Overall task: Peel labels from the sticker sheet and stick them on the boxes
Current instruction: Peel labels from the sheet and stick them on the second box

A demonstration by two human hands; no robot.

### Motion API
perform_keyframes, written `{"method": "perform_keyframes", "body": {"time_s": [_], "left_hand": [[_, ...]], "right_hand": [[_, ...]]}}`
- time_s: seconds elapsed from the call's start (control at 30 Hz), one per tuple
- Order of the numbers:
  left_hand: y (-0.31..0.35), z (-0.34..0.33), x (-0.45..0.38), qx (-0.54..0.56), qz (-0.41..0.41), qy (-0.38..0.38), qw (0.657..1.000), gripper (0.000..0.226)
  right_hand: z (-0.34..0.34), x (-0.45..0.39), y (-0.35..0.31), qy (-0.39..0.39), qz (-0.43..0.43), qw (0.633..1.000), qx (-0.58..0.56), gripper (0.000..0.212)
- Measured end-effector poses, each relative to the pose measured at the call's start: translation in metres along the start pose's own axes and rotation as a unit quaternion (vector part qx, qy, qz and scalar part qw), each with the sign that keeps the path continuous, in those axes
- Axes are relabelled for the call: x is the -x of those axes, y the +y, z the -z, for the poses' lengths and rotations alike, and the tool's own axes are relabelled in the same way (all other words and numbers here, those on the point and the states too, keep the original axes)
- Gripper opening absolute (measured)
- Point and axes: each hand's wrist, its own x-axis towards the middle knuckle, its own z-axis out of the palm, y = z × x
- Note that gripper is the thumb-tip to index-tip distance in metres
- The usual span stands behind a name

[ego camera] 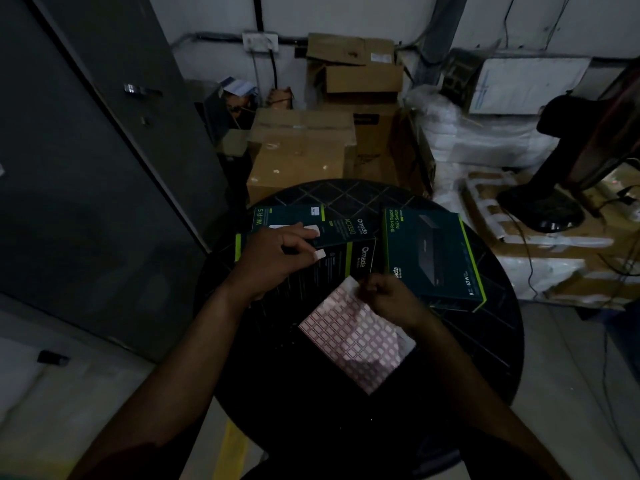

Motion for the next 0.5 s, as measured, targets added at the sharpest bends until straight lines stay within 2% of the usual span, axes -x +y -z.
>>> {"method": "perform_keyframes", "body": {"time_s": [0.17, 0.27, 0.43, 0.5], "left_hand": [[0.0, -0.003, 0.007, -0.092, -0.037, -0.015, 0.995, 0.017], [-0.002, -0.004, 0.013, -0.127, -0.044, -0.027, 0.991, 0.01], [-0.005, -0.008, 0.018, -0.156, -0.054, -0.021, 0.986, 0.011], [-0.006, -0.008, 0.019, -0.154, -0.057, -0.025, 0.986, 0.014]], "right_hand": [[-0.027, -0.015, 0.083, -0.013, -0.105, 0.994, 0.033, 0.017], [-0.042, -0.019, 0.109, -0.012, -0.141, 0.989, 0.038, 0.01], [-0.051, -0.015, 0.128, 0.001, -0.141, 0.977, 0.159, 0.018], [-0.05, -0.012, 0.127, 0.052, -0.126, 0.973, 0.186, 0.018]]}}
